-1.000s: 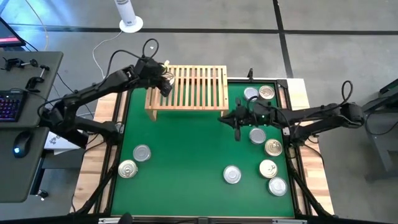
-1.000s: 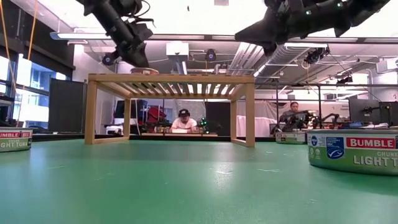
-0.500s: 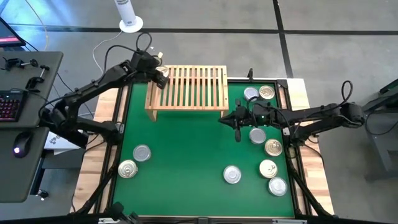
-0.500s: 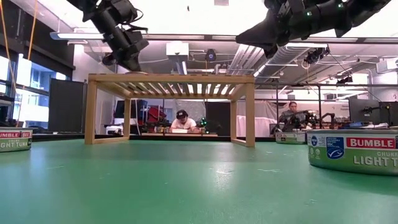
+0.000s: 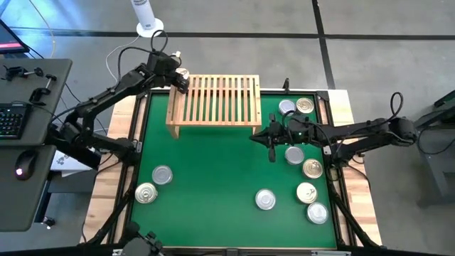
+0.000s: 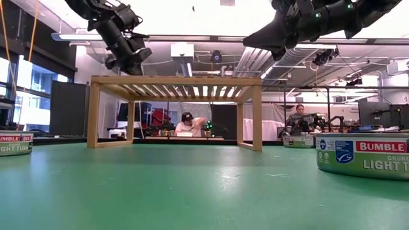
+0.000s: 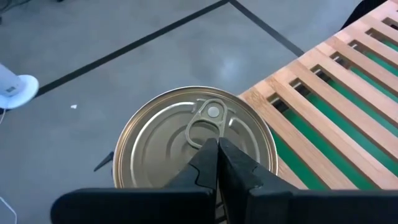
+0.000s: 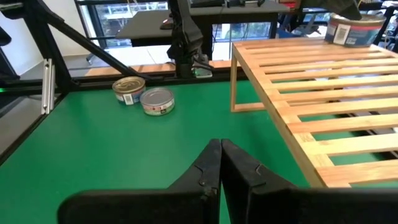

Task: Stack canned seafood by type on shelf
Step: Put the blue pink tuna can on the shelf, then put the green white tuna can on the shelf

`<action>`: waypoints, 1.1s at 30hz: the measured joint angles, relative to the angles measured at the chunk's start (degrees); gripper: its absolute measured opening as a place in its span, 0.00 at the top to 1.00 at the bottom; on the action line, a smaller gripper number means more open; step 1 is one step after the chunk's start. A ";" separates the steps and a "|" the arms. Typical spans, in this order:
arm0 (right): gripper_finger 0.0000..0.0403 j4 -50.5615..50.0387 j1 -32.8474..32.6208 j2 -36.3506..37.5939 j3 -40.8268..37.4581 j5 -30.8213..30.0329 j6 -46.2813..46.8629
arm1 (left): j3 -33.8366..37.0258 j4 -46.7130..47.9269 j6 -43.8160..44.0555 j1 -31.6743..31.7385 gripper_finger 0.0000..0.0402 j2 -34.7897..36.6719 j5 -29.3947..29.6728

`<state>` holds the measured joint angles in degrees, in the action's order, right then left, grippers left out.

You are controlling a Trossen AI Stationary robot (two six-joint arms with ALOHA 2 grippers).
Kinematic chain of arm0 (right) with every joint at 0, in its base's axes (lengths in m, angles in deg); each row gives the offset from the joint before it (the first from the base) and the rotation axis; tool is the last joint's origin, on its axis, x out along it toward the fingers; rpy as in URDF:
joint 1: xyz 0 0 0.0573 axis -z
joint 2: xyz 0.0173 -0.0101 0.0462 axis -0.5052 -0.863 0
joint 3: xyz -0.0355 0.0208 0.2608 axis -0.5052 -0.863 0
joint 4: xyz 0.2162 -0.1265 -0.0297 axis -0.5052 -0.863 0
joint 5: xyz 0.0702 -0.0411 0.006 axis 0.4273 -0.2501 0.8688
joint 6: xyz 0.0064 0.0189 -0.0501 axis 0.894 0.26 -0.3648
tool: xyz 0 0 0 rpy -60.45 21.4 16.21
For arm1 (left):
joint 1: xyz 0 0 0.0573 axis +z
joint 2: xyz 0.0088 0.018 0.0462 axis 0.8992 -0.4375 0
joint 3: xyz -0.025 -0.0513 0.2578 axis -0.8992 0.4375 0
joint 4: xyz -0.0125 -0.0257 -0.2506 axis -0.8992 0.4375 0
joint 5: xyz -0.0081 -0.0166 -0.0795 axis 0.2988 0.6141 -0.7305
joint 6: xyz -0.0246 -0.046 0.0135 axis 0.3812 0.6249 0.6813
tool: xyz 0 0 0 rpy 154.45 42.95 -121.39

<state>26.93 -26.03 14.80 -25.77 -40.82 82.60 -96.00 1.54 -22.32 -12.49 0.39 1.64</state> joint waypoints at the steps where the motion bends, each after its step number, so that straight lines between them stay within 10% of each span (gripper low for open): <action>1: 1.00 -0.31 0.00 0.00 0.00 0.00 0.00 | 0.02 0.02 0.22 -0.19 1.00 -0.09 -0.35; 18: 1.00 -0.86 0.00 0.00 0.02 0.00 -0.02 | 0.44 -1.96 1.35 -1.54 1.00 1.27 -0.47; 33: 1.00 -0.83 -0.96 0.00 0.04 -0.24 -3.42 | 0.39 -2.39 -0.15 -7.06 0.94 16.56 -6.02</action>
<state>26.09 -26.99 14.80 -25.72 -41.06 79.18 -95.61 -0.86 -22.47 -19.55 16.95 -4.38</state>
